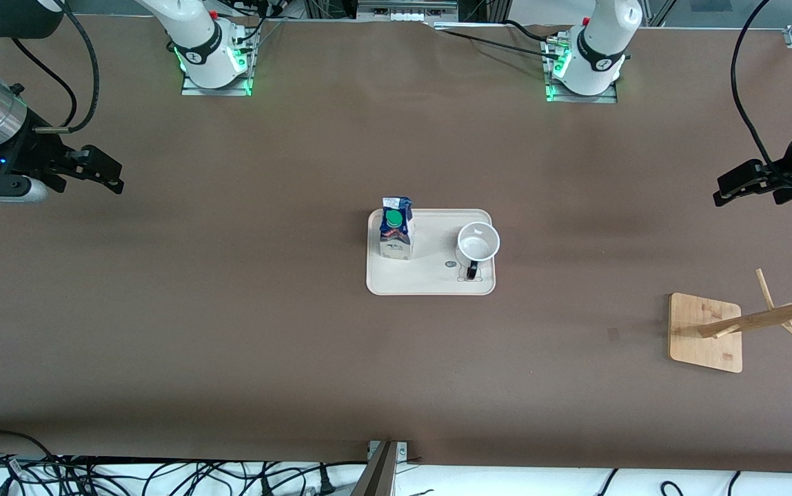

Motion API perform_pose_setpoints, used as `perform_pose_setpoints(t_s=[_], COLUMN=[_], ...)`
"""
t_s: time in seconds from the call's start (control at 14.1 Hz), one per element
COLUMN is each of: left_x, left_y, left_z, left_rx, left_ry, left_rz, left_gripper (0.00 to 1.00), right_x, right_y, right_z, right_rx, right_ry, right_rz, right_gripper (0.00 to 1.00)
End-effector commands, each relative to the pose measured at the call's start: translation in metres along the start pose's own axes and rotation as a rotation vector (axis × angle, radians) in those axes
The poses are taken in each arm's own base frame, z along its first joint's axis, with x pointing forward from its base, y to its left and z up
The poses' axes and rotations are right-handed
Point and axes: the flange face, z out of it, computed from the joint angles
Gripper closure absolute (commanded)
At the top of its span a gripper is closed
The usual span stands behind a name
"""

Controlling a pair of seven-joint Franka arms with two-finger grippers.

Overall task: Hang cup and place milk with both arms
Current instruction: 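Reach the right gripper toward the milk carton on the tray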

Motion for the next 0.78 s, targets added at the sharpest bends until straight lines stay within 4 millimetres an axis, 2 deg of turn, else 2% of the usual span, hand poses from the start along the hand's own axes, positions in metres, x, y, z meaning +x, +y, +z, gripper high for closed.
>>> perform_pose_setpoints(t_s=[0.0,0.14,0.21,0.28,0.35,0.71], left_x=[-0.014,-0.014,-0.014,-0.014,-0.014,-0.013], left_y=[-0.007,-0.005,-0.004,-0.003,-0.003,-0.004], left_z=[-0.005,-0.006,-0.006,-0.006,-0.006,-0.005], left_rx=[-0.013,-0.011,-0.007,-0.008,-0.007,-0.004], left_ry=[0.028,0.014,0.011,0.009,0.008,0.006], left_rz=[-0.009,-0.004,-0.003,-0.002,0.0,-0.003], left_gripper=[0.0,0.0,0.0,0.0,0.0,0.0], right_x=[0.0,0.006,0.003,-0.001,-0.001,0.014], right_y=[-0.029,-0.066,-0.086,-0.12,-0.157,-0.311], right_z=[-0.013,0.031,0.039,0.049,0.073,0.129], right_rx=[0.022,0.003,0.007,0.004,-0.005,0.08], right_ry=[0.02,-0.068,-0.082,-0.09,-0.113,-0.061], right_rz=[-0.055,-0.12,-0.139,-0.179,-0.161,0.079], right_gripper=[0.0,0.0,0.0,0.0,0.0,0.0])
